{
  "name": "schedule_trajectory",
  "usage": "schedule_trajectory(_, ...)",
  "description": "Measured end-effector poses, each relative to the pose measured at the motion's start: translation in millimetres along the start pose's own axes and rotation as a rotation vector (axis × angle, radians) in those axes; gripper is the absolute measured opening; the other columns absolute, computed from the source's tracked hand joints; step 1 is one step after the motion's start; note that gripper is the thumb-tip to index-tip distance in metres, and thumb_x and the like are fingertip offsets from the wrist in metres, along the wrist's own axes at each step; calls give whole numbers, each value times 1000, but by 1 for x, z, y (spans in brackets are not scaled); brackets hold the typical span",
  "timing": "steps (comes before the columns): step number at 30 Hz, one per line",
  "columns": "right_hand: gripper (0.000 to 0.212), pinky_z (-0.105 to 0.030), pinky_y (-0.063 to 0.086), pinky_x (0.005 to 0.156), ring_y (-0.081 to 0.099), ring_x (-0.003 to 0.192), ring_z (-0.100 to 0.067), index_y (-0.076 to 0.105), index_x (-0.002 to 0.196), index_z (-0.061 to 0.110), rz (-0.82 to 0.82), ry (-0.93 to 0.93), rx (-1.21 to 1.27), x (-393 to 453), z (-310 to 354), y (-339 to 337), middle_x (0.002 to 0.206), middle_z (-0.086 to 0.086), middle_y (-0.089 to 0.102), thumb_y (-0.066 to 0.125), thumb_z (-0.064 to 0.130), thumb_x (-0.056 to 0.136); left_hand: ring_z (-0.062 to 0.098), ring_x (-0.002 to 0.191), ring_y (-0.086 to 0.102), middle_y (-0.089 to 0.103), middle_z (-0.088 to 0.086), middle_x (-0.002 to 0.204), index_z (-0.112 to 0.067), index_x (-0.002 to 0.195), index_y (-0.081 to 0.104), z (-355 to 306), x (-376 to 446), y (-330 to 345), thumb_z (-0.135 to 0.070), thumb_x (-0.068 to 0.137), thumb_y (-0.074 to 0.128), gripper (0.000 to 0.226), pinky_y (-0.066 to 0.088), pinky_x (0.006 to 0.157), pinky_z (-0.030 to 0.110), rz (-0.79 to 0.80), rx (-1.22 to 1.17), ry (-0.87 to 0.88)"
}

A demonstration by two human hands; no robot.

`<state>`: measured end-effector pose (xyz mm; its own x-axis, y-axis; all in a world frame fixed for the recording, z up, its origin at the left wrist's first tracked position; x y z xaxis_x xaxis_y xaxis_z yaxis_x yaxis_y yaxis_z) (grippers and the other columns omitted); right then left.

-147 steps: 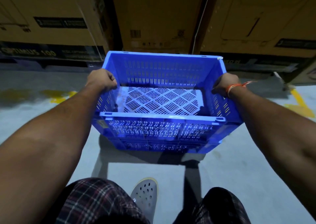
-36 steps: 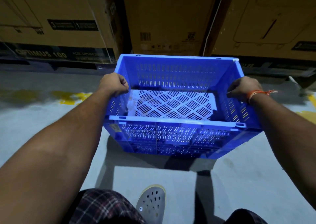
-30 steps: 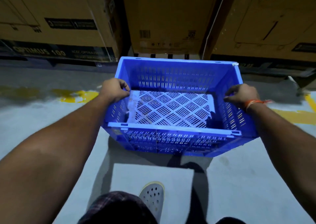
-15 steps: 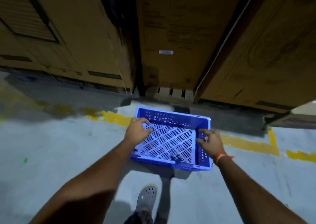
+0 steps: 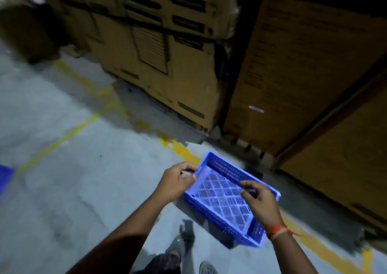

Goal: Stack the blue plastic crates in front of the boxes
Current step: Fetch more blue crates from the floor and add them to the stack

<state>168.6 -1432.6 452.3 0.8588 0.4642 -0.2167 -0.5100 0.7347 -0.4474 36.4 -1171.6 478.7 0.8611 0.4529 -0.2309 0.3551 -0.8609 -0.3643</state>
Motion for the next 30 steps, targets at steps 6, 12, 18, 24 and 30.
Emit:
schedule_trajectory(6,22,-42,57,82,70,89,-12,73,96,30,252,-78,-43,14,31,66,100,10,75,70,10,86,3,70,64,73,-8,99,-27,99,73,47,-71,-77,-19,87,72,15,48,74,17,-265,-94,-134)
schedule_trajectory(12,17,-39,56,80,69,81,-18,75,93,22,588,-254,-130,13,100,203,93,8,75,71,7,86,16,82,68,72,-5,98,-29,99,73,104,-161,-172,-28,81,68,19,50,81,29,-596,-324,-268)
schedule_trajectory(18,14,-18,51,65,64,67,-8,75,91,26,804,-407,-201,6,197,347,93,10,73,70,14,87,11,76,64,71,-6,83,-28,92,75,156,-241,-268,-34,72,67,22,47,74,24,-871,-421,-379)
schedule_trajectory(24,14,-18,50,67,67,75,-13,75,91,27,921,-457,-207,-11,263,461,100,13,73,68,15,87,8,70,61,71,-9,77,-19,92,74,195,-273,-366,-27,70,65,26,46,68,20,-1031,-403,-450)
schedule_trajectory(30,18,-18,50,69,68,77,-13,72,84,31,1032,-458,-274,5,303,545,102,15,72,68,14,86,5,71,65,72,-6,81,-18,93,75,222,-262,-444,-8,85,70,14,48,69,15,-1117,-285,-435)
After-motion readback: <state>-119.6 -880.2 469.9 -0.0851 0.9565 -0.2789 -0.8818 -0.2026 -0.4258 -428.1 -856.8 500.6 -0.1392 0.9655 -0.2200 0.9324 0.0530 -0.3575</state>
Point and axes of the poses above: each hand's wrist, its own x-axis towards the middle knuckle, its own y-axis out of the palm, z = x × y, the point moved 6 cm from there along x, towards the middle knuckle
